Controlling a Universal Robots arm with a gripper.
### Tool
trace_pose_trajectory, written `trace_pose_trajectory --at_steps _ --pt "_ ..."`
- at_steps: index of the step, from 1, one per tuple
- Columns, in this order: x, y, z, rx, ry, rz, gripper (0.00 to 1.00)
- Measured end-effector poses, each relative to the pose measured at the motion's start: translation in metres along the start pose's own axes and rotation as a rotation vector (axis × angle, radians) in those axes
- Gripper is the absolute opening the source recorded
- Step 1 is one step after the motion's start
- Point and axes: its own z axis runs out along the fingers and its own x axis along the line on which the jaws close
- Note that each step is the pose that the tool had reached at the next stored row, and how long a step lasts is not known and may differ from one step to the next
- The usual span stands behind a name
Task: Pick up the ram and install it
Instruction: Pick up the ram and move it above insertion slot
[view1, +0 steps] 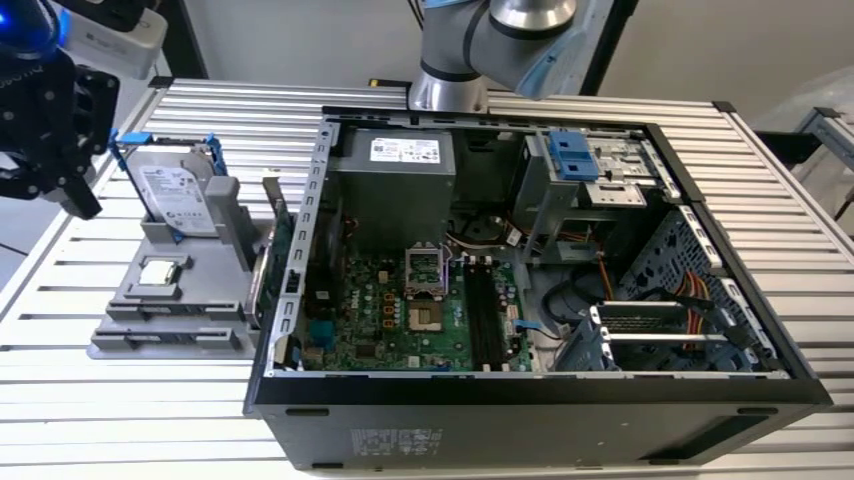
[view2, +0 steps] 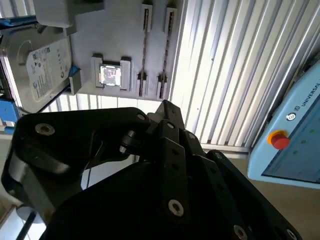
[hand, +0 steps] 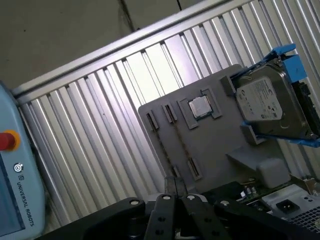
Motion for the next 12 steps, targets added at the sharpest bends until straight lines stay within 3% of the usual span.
trace_pose_trajectory --at_steps 5,12 --pt "0.0 0.0 -0.0001 0.0019 0.0035 -0.079 0.0" --pt "-0.0001 -0.0001 -0.0001 0.0057 0.0035 -0.104 0.0"
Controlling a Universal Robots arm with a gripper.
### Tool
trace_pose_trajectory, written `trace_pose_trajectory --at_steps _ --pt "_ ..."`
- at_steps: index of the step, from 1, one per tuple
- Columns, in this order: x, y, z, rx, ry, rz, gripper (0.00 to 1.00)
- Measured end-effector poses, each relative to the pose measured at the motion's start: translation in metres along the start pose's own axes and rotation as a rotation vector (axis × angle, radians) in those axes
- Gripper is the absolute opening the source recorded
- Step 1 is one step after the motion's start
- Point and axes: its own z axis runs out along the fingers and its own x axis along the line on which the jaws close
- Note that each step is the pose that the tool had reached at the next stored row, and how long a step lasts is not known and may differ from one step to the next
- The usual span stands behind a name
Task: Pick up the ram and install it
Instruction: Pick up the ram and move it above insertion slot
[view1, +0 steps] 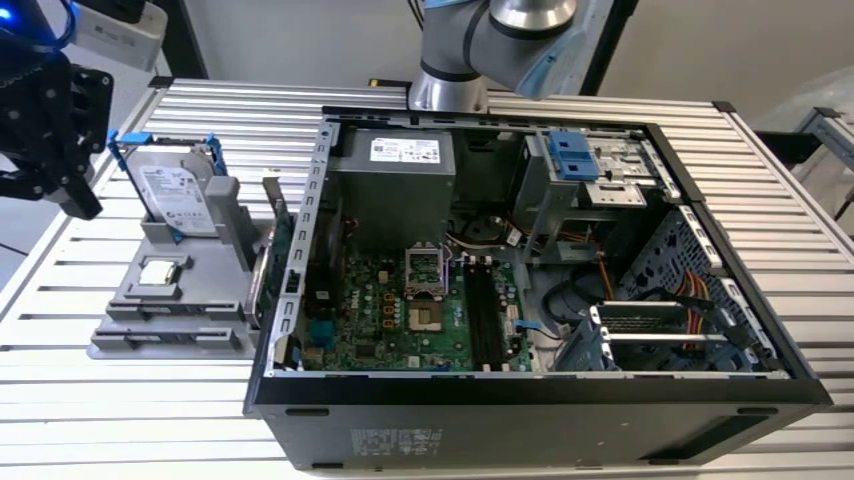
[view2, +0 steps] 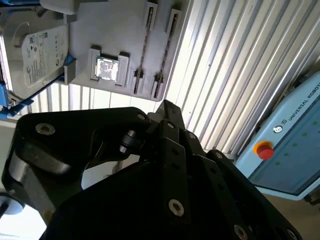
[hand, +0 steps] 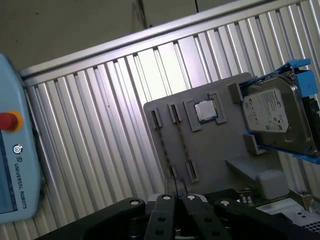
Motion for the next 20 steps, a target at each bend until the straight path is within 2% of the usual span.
trace_pose_trajectory --at_steps 9,16,20 --pt "0.0 0.0 0.0001 0.0179 -0.0035 -0.075 0.0" --pt "0.0 0.0 0.0001 0.0206 -0.0038 -0.084 0.0" --pt "0.0 0.0 0.0007 0.0345 -0.0131 -0.084 0.0"
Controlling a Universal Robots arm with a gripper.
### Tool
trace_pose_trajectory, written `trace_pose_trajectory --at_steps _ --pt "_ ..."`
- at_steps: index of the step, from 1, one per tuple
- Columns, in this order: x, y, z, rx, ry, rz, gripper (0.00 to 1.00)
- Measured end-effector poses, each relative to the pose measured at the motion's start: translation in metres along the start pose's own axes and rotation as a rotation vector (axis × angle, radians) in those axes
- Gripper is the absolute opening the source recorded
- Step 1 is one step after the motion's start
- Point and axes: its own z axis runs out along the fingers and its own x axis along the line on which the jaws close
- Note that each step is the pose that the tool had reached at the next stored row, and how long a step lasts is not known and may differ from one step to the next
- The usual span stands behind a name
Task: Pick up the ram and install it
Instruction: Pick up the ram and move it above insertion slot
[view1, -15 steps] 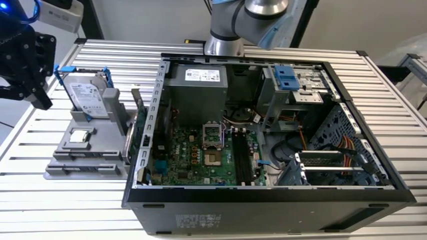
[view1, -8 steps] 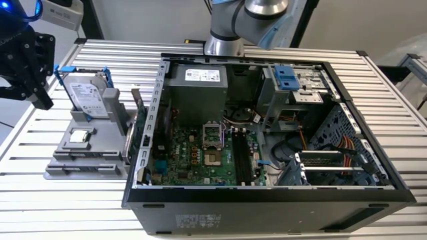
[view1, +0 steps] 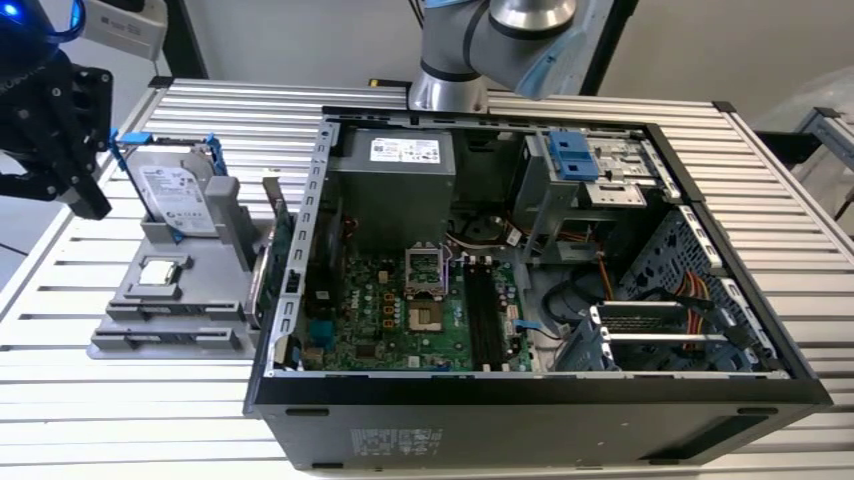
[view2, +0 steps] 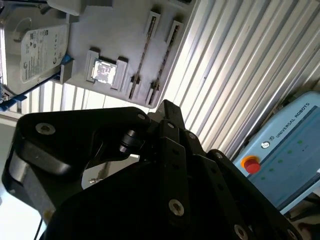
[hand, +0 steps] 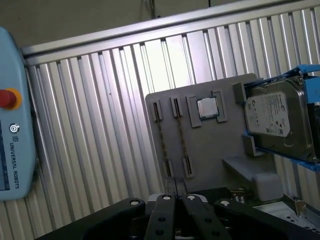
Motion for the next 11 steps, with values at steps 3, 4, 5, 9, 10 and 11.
trace_pose_trajectory --at_steps 3,4,5,9,10,11 --pt "0.0 0.0001 0.0002 0.0018 -0.0103 -0.003 0.0" --pt "-0.0001 0.0001 0.0003 0.0017 -0.0108 -0.011 0.0" --pt "-0.0002 0.0 0.0003 0.0016 -0.0109 -0.026 0.0" --pt "-0.0007 0.0002 0.0005 0.0015 -0.0107 -0.042 0.0" --pt "-0.0008 0.0002 0.0005 0.0015 -0.0107 -0.042 0.0" --pt "-0.0008 0.0002 0.0006 0.0015 -0.0107 -0.043 0.0"
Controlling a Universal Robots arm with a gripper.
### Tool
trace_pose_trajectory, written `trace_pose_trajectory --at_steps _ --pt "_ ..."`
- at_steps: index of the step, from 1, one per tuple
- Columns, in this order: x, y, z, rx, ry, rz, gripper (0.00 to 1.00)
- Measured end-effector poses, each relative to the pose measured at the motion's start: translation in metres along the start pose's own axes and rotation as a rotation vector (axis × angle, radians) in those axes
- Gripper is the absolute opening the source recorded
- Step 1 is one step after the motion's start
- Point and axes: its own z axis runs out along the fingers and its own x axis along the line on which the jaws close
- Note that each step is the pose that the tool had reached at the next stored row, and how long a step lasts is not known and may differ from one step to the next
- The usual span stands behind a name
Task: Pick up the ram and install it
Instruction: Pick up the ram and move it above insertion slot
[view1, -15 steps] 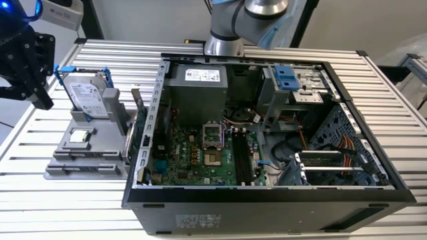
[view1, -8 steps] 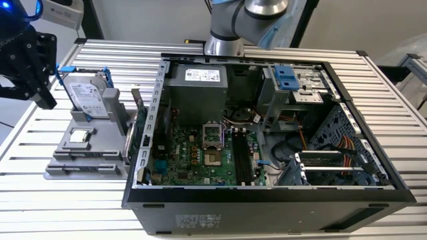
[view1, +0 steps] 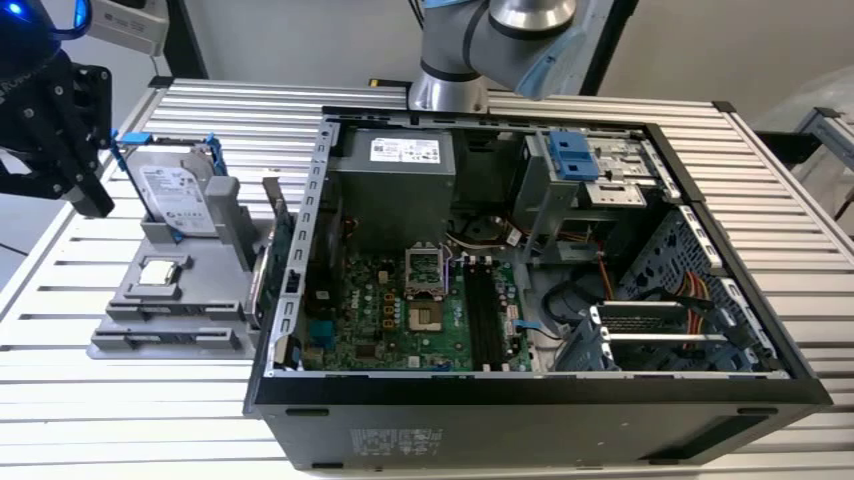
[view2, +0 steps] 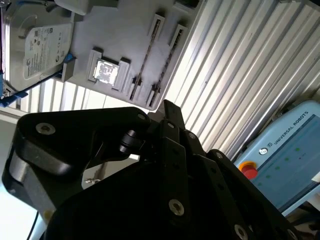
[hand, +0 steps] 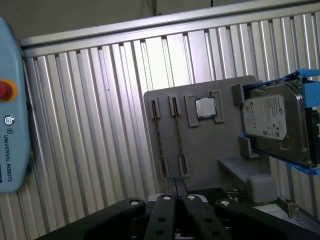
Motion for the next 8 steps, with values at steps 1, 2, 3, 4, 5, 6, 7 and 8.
trace_pose_trajectory --at_steps 1,2,3,4,5,6,7,8 --pt "-0.0005 0.0001 0.0002 0.0 0.0 -0.001 0.0" --pt "-0.0008 0.0001 0.0004 0.0 0.0 -0.003 0.0" --pt "-0.0008 0.0001 0.0006 0.0 0.0 -0.005 0.0" --pt "-0.0008 0.0001 0.0007 -0.0002 0.0002 -0.009 0.0" --pt "-0.0009 0.0002 0.0009 -0.0002 0.0002 -0.02 0.0" --pt "-0.0009 0.0002 0.001 -0.0004 0.0003 -0.036 0.0" --pt "-0.0009 0.0002 0.0012 -0.0007 0.0004 -0.056 0.0" --pt "-0.0009 0.0002 0.0014 -0.0008 0.0005 -0.072 0.0"
